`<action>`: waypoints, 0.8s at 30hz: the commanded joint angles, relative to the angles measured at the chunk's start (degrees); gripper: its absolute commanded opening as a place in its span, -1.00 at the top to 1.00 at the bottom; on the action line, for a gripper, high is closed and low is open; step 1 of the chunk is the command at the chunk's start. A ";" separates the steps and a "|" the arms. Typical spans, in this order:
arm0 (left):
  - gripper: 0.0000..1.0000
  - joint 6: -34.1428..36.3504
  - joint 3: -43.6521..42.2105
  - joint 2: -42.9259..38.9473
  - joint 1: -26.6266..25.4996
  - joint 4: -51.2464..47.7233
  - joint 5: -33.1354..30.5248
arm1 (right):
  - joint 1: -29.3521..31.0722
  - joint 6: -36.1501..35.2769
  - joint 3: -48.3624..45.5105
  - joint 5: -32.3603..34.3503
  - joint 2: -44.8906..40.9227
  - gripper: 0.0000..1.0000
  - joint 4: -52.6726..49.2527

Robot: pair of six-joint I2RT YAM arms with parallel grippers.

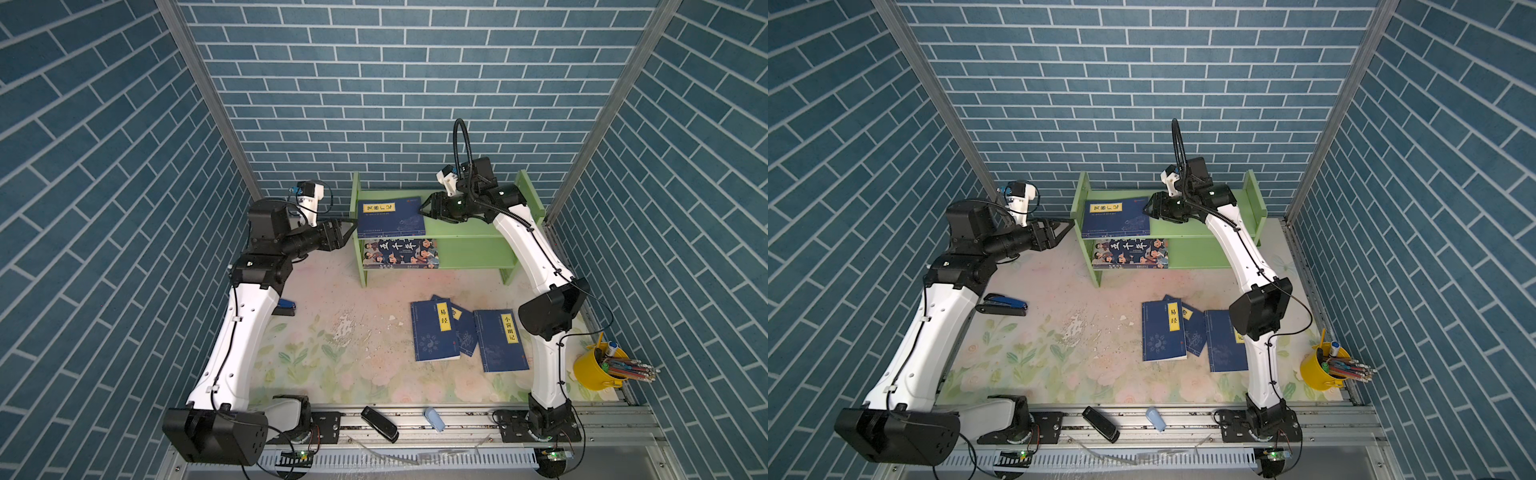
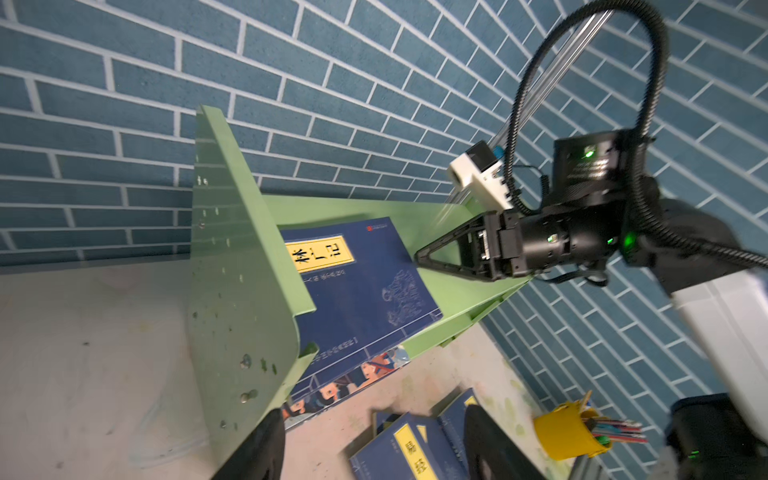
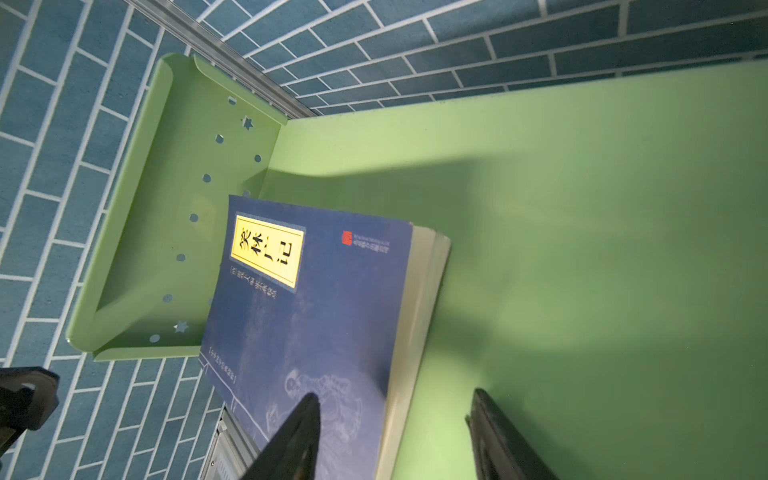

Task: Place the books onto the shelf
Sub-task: 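Withdraw both grippers from the shelf toward the blue books on the table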

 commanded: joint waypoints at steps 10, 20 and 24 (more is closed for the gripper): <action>-0.33 17.51 -8.39 -3.02 0.39 -2.99 -7.54 | 0.04 2.98 -14.21 -4.75 -10.88 -0.12 7.07; -0.31 2.18 -19.06 -5.62 -0.64 -1.32 17.57 | 0.75 3.78 -55.03 6.46 -45.91 -0.09 21.12; -0.31 -4.01 -24.34 -5.97 -4.71 3.35 24.45 | 2.10 7.47 -72.61 8.35 -58.45 -0.05 24.62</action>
